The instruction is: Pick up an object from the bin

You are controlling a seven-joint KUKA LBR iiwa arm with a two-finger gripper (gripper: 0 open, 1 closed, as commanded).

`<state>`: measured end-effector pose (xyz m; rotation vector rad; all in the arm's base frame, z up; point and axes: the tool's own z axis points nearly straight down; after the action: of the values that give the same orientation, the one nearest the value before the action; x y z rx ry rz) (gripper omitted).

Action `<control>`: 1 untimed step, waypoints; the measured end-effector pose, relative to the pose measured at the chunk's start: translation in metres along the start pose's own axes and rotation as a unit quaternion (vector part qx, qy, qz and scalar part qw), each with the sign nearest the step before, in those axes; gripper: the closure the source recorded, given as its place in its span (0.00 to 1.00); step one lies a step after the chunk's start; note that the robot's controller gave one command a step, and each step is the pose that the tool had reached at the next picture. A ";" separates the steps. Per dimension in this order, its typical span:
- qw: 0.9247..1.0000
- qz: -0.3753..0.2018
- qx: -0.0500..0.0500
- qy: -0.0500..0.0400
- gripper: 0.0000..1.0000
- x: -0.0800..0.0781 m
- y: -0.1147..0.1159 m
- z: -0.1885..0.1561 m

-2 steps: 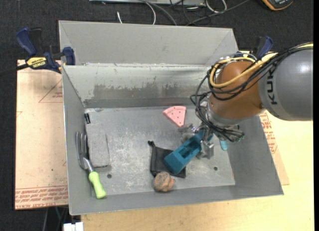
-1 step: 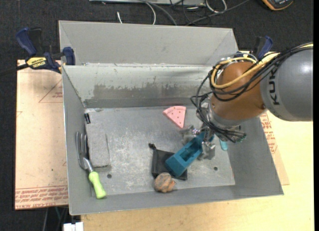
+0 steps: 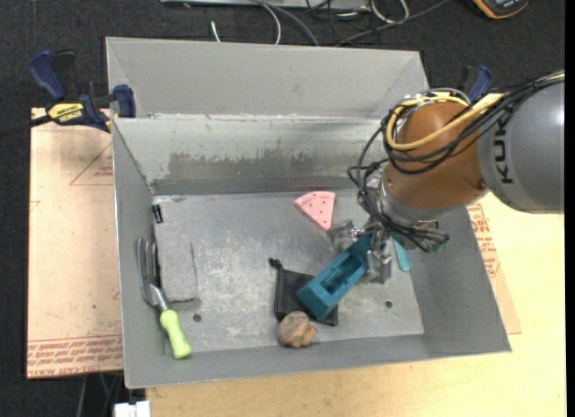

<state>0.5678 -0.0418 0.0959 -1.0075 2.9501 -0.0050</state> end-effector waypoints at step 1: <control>1.000 0.000 -0.003 0.003 1.00 0.001 0.001 -0.041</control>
Offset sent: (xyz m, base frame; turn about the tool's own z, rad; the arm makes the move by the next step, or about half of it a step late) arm -0.0027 0.0006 0.1035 0.0006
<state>0.5652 -0.0418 0.1368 -1.0106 2.9574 -0.0003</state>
